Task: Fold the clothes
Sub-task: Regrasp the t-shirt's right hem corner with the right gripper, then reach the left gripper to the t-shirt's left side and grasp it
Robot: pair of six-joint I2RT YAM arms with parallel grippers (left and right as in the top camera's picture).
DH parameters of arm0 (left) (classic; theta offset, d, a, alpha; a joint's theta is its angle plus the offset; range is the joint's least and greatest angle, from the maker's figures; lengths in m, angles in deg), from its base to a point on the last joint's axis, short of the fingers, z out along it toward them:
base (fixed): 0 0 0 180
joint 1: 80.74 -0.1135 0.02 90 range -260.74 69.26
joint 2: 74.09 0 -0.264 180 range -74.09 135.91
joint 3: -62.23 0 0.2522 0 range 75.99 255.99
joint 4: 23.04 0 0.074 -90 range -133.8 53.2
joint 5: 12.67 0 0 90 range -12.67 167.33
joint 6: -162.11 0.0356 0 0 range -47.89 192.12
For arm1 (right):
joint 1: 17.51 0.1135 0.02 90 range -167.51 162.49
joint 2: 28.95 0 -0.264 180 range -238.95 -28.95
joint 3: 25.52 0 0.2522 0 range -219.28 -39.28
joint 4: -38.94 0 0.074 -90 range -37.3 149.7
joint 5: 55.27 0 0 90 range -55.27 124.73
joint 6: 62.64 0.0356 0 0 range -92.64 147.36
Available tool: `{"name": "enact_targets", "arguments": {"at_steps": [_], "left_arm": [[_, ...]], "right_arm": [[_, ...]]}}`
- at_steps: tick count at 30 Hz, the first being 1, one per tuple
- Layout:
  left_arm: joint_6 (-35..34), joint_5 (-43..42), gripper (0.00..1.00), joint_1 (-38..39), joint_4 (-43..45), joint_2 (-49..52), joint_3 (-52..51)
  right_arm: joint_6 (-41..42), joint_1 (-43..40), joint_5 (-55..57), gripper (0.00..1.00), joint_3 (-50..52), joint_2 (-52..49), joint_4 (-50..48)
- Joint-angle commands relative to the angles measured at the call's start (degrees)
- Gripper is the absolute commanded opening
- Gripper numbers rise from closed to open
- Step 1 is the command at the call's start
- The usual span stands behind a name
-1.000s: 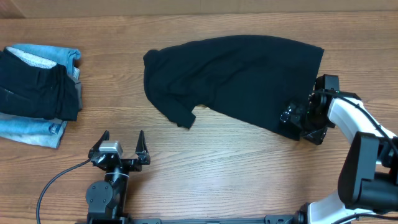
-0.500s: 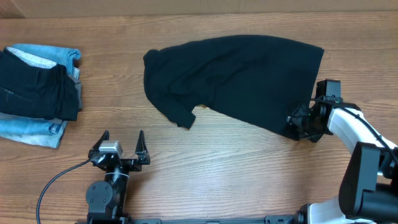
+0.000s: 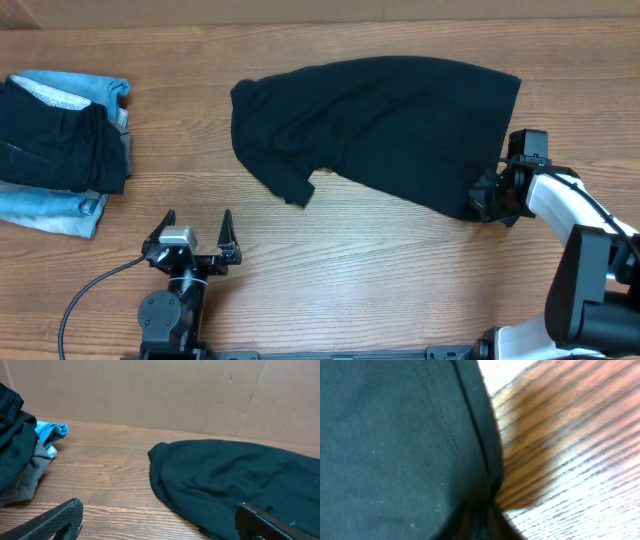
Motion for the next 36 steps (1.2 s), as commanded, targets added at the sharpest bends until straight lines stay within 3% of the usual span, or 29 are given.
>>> {"name": "enact_targets", "arguments": {"at_steps": [1,10,13,15,17,21,26,30,31,32,33,34,36], "left_arm": [[1.27,0.57,1.00,0.26,-0.02,-0.48,-0.17],[1.25,0.87,1.00,0.26,0.55,-0.48,-0.17],[1.11,-7.10,1.00,0.22,9.07,-0.48,0.28],[-3.48,-8.57,1.00,0.22,4.76,-0.22,5.62],[-3.45,-10.29,1.00,0.22,-3.30,2.32,12.96],[-3.06,-13.44,1.00,0.22,-16.44,19.45,28.52],[-3.08,-22.08,1.00,2.36,-33.62,58.10,55.01],[-3.08,-24.09,1.00,2.36,-28.50,78.84,60.46],[-3.08,-28.55,0.91,2.38,-27.45,82.09,60.46],[-3.69,-33.20,0.59,2.43,-26.99,85.40,60.46],[-6.97,-35.54,0.55,2.64,-26.91,88.96,60.46],[-9.25,-34.91,0.60,3.04,-27.08,91.36,60.46],[-15.34,-30.93,0.60,5.44,-27.93,96.65,60.46]], "right_arm": [[-0.92,0.72,-2.19,0.04,0.44,-4.48,2.56],[-2.73,0.72,-1.53,0.04,-5.31,-4.48,7.34],[-4.00,0.72,-1.27,0.04,-5.31,-4.48,7.48],[-3.98,0.72,-1.29,0.04,-5.31,-4.48,6.82],[-3.98,0.72,-1.29,0.04,-5.31,-4.48,6.64],[-3.98,0.72,-1.29,0.04,-5.31,-4.48,6.23],[-4.15,0.72,-1.27,0.04,-5.31,-4.48,6.19],[-4.17,0.72,-1.25,0.04,-5.29,-4.48,6.19],[-4.17,0.72,-1.09,0.04,-5.29,-4.48,6.19],[-4.70,0.72,-1.09,0.04,-5.29,-4.48,6.19],[-5.46,0.72,-1.07,0.04,-5.29,-4.48,5.95],[-5.46,0.72,-1.09,0.04,-5.29,-4.48,5.77],[-5.46,0.72,-1.09,0.04,-5.29,-4.48,5.64]]}}
